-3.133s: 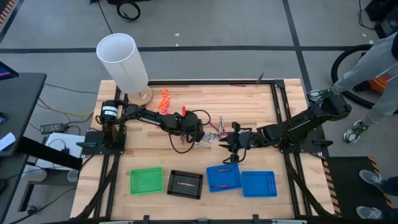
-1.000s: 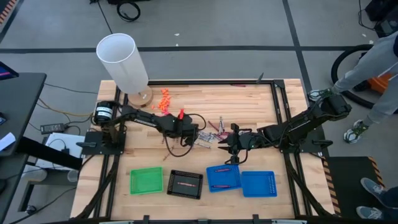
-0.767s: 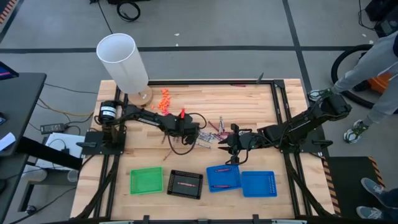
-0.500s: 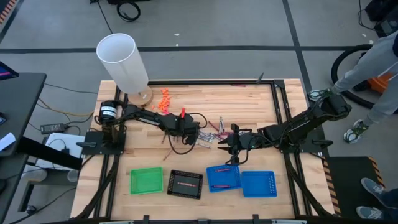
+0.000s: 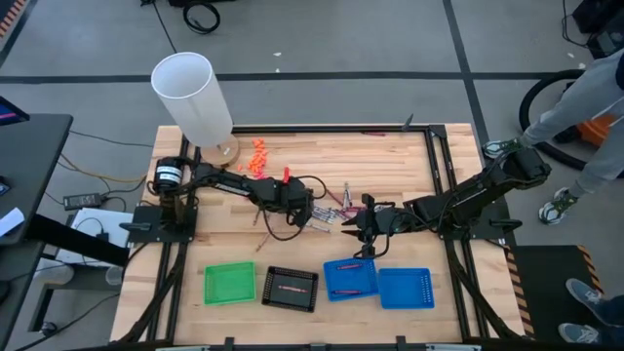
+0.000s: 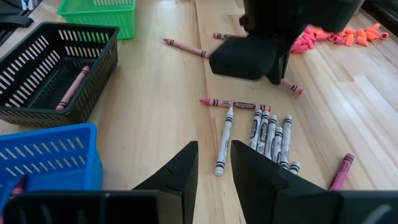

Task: Sort crayons
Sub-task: Put the pink crayon into the black bin

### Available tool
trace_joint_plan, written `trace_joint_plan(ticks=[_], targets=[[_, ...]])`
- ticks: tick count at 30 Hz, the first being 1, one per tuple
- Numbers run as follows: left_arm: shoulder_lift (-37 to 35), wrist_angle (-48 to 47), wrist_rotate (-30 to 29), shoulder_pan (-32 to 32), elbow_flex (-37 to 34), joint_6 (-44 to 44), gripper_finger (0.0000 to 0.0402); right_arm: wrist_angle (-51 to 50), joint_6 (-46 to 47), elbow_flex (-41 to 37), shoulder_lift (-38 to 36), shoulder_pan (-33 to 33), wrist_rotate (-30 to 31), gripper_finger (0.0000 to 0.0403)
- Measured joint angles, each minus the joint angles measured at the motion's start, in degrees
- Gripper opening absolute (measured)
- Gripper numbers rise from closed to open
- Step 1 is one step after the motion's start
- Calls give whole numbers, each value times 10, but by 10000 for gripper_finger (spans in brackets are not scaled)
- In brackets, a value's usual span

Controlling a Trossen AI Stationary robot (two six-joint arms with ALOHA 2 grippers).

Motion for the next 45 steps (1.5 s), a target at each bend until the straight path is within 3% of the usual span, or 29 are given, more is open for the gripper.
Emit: trace_joint_plan(ticks=[12, 24, 40, 45], targets=[[-68, -3, 106, -38, 1, 46, 27, -20, -4, 0, 0, 0, -4, 105], [-96, 32, 237, -157, 2, 173, 27, -34, -5, 0, 0, 0, 2, 105], [-92, 92, 233, -261, -4, 223, 29, -23, -5, 0, 0, -1, 5, 105], [-92, 97, 211, -269, -4, 214, 58, -21, -5, 0, 0, -1, 5, 105]])
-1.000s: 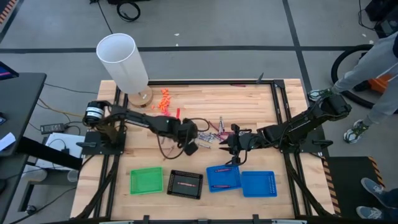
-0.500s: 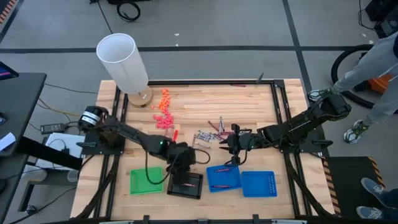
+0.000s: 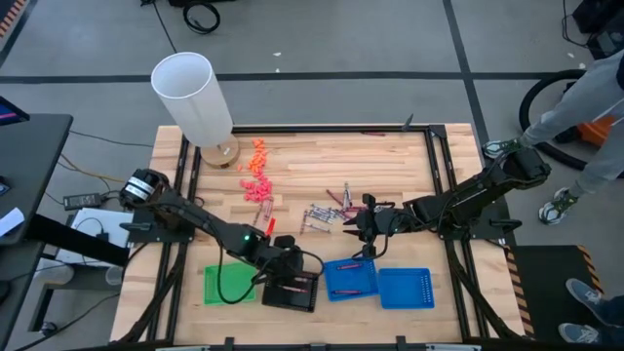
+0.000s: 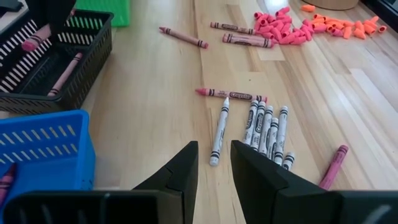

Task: Sort crayons
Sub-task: Put the pink crayon into the black bin

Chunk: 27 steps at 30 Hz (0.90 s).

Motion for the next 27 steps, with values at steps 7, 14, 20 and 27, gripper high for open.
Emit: trace_joint_plan(ticks=[7, 14, 20, 27], targets=[[-1, -1, -3, 3, 0, -2, 119, 1, 0, 0, 0, 0, 0, 105], [0, -21, -124, 36, 0, -80, 120, 9, 0, 0, 0, 0, 0, 105], [19, -11, -208, 59, 1, -141, 116, 10, 0, 0, 0, 0, 0, 105], [80, -2, -270, 78, 1, -230, 116, 16, 0, 0, 0, 0, 0, 105]])
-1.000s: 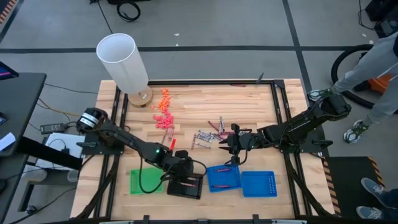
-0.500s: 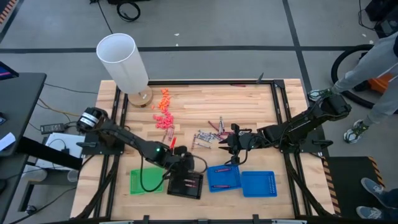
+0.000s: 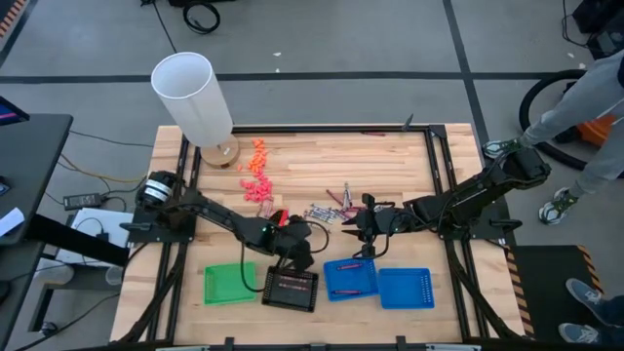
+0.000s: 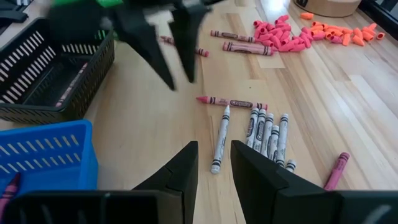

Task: Sort crayons
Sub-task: Put the pink crayon into the black bin

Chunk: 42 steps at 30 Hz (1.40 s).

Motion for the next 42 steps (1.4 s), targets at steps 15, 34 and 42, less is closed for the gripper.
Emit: trace_joint_plan(ticks=[15, 34, 42], targets=[[20, 9, -19, 46, 1, -41, 172, 3, 0, 0, 0, 0, -3, 105], [56, -44, -22, 56, 4, -37, 152, 7, 0, 0, 0, 0, -12, 105], [53, -83, -19, 60, 4, -23, 101, 7, 0, 0, 0, 0, -14, 105]])
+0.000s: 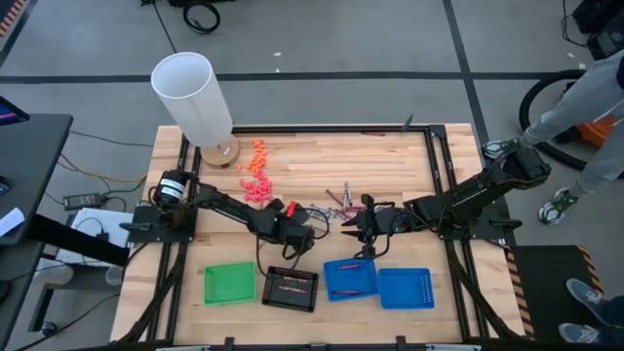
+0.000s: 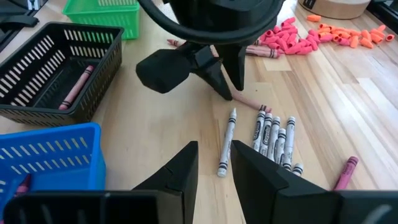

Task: Sort crayons
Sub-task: Put the pink crayon into the black bin

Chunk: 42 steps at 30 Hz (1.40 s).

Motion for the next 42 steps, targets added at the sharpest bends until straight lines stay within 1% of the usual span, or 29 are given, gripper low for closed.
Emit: trace_joint_plan(ticks=[8, 11, 14, 18, 21, 27, 30, 34, 36, 42], targets=[[0, -40, 0, 4, 0, -2, 35, 0, 0, 0, 0, 0, -4, 105], [-5, -50, -1, 5, -2, 9, 18, -1, 0, 0, 0, 0, -4, 105], [-14, -57, 3, 5, -3, 20, 16, -1, 0, 0, 0, 0, -4, 105], [-38, -85, 25, 6, -7, 31, 17, -3, 0, 0, 0, 0, -4, 105], [-65, -84, 34, 5, -6, 47, 17, -6, 0, 0, 0, 0, -5, 105], [-121, -86, 63, -16, -5, 87, 17, -14, 0, 0, 0, 0, -5, 105], [-148, -80, 89, -32, -5, 117, 17, -15, 0, 0, 0, 0, -5, 105], [-183, -61, 142, -59, -4, 166, 18, -16, 0, 0, 0, 0, -4, 105], [-189, -47, 175, -72, -4, 186, 18, -16, -1, 0, 0, 0, -4, 105], [-189, 7, 224, -117, -5, 253, 18, -15, -1, 0, 0, 0, -4, 105]])
